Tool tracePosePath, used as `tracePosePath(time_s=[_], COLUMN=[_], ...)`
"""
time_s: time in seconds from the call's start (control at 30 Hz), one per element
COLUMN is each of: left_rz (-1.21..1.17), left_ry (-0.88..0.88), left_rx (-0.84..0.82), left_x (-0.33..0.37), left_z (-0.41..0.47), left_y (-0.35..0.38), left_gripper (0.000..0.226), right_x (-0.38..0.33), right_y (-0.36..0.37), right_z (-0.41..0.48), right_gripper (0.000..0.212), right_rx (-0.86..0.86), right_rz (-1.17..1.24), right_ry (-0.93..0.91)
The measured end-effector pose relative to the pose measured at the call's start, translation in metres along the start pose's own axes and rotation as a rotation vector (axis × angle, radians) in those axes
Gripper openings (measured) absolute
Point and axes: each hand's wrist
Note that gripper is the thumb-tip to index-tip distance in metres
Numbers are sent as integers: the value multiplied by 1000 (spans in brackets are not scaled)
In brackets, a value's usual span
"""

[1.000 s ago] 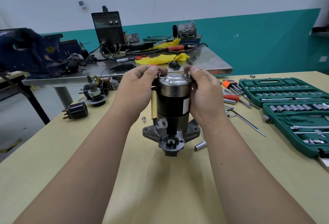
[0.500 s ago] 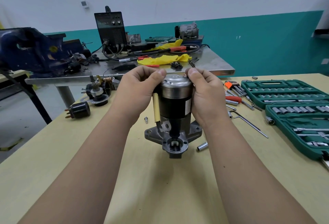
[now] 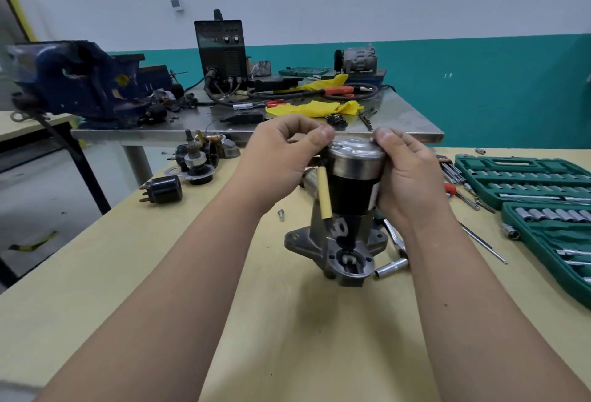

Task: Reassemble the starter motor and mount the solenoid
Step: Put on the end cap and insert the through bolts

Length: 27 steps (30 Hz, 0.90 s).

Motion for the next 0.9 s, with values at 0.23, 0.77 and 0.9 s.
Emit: tracePosePath(time_s=[0.23, 0.77, 0.9], left_rz=[108, -336, -253], left_ry=[25, 25, 8], left_rx=[42, 45, 4], left_x=[-3, -18, -18], left_z=[1, -3, -2], left_y=[0, 6, -5], left_gripper=[15, 22, 10], right_x=[5, -1, 1], right_y=[9, 17, 16], right_z=[5, -2, -4], right_gripper=[22, 17, 18], right_rx=[76, 35, 1], right_rz=[5, -54, -25], right_ry=[19, 10, 31])
Point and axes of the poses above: each hand's wrist, its own z-axis towards the middle knuckle, its own y-axis out of the palm, x = y × z, and after that the axes turned 3 degrees about -x, right-handed
